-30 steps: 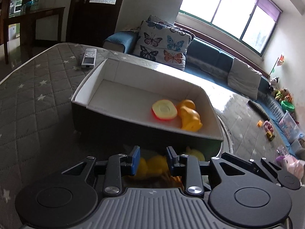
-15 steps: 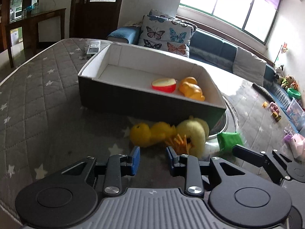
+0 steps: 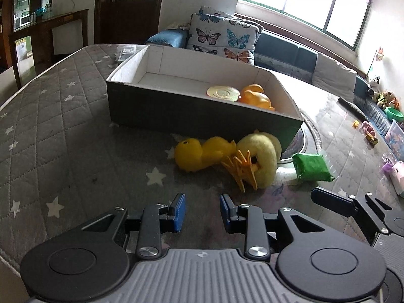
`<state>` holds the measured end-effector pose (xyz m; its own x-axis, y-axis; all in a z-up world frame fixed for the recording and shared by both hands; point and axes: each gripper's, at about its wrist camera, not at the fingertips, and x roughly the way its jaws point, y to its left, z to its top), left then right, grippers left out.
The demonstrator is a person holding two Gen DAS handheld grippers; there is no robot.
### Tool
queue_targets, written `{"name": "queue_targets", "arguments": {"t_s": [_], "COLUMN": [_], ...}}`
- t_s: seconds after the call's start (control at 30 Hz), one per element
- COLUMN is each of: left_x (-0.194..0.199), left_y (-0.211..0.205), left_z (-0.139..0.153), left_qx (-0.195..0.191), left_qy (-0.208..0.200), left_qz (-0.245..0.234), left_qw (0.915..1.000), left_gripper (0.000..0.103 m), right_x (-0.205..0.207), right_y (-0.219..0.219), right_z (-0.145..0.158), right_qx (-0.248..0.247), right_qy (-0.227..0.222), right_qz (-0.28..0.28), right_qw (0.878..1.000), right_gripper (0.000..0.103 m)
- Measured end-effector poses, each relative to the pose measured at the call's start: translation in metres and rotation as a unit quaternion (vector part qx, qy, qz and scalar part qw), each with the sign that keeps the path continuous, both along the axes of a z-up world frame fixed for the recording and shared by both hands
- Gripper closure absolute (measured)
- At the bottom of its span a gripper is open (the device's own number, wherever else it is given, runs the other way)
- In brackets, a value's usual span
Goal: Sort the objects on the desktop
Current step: 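Move both grippers toward the fuzzy yellow chick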
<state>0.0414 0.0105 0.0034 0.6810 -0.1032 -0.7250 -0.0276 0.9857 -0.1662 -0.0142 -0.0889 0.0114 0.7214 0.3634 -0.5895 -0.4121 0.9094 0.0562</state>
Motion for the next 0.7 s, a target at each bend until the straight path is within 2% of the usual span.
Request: {"name": "queue_targets", "arguments": {"t_s": [0.7], "left_x": [0.006], "left_y": [0.0035], "left_z": [-0.009], "left_qx": [0.006], "left_qy": [0.011], "left_qz": [0.008], "left_qw": [0.9999], "left_gripper": [0.071], "right_x": [0.0056], "right_y": [-0.0038], "right_z": [-0.0068], "right_qx": [0.002], "right_qy": [0.012], "right_qz": [-0.009], "right_qw": [1.0], "right_gripper": [0.01]}}
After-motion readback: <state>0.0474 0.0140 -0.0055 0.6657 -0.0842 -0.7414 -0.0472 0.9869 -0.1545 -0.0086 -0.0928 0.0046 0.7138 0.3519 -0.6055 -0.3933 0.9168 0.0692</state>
